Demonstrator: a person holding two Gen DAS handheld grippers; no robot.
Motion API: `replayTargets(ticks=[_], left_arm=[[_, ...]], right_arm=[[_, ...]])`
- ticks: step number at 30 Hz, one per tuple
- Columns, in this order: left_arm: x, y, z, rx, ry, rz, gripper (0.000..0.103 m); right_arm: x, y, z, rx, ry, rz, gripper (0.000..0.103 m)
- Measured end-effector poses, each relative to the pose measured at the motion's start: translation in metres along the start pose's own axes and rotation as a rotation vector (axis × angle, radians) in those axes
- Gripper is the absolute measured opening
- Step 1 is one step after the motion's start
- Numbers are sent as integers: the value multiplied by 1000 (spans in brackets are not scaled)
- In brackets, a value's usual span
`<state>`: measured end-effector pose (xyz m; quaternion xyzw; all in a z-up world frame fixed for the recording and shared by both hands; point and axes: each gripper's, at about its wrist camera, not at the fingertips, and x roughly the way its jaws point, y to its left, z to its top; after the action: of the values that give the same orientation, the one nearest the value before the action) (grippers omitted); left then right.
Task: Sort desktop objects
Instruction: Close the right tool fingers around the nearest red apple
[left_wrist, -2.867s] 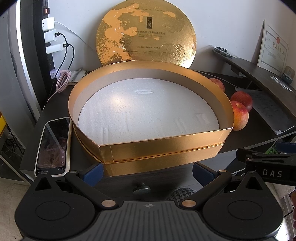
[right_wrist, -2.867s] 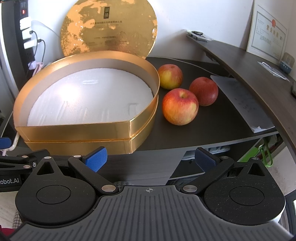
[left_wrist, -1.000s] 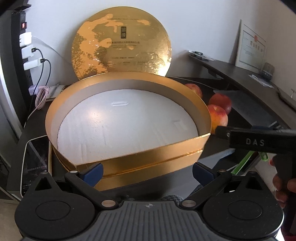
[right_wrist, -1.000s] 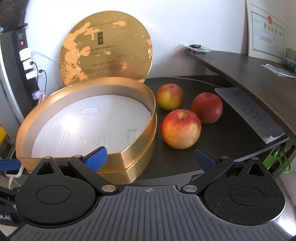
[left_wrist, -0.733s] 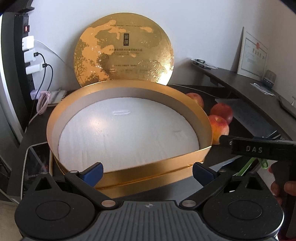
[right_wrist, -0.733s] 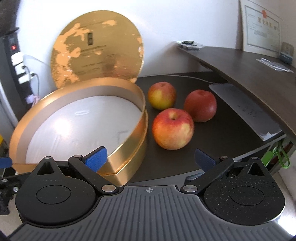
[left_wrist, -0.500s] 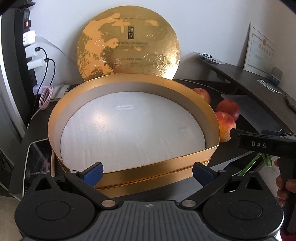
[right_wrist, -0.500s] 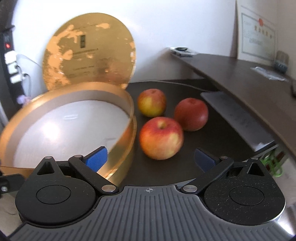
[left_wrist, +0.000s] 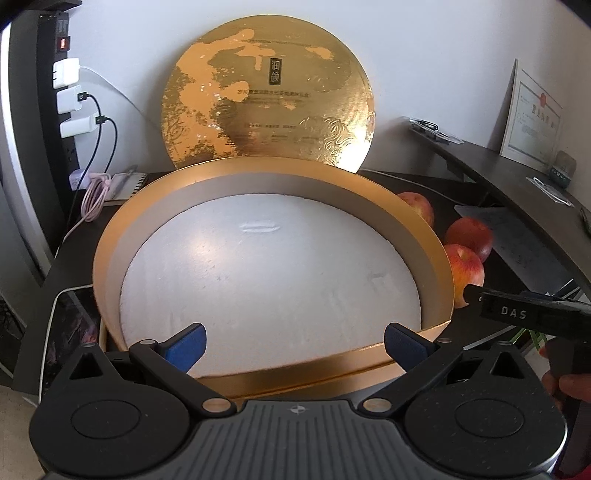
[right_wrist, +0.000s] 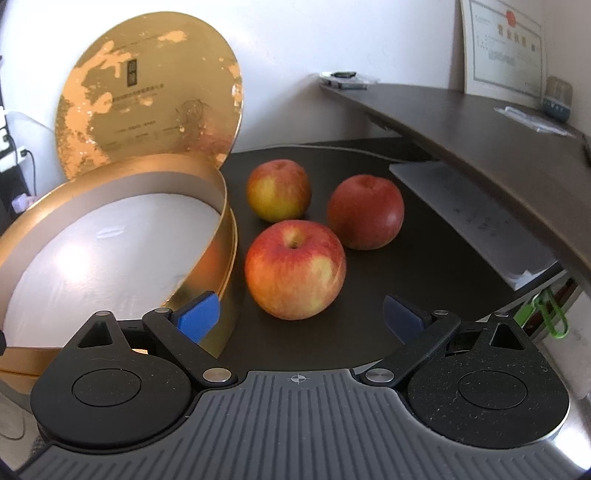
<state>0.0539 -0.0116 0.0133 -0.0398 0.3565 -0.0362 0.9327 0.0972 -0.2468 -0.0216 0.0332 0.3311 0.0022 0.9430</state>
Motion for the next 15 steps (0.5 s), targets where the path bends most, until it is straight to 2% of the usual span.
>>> replayTargets(ticks=[9, 15], left_arm=[[16, -9, 6, 22, 12, -16, 102], [26, -12, 9, 26, 24, -17, 102]], right_arm=[[38, 2, 5, -36, 16, -3, 98], [53, -9, 9, -50, 29, 53, 100]])
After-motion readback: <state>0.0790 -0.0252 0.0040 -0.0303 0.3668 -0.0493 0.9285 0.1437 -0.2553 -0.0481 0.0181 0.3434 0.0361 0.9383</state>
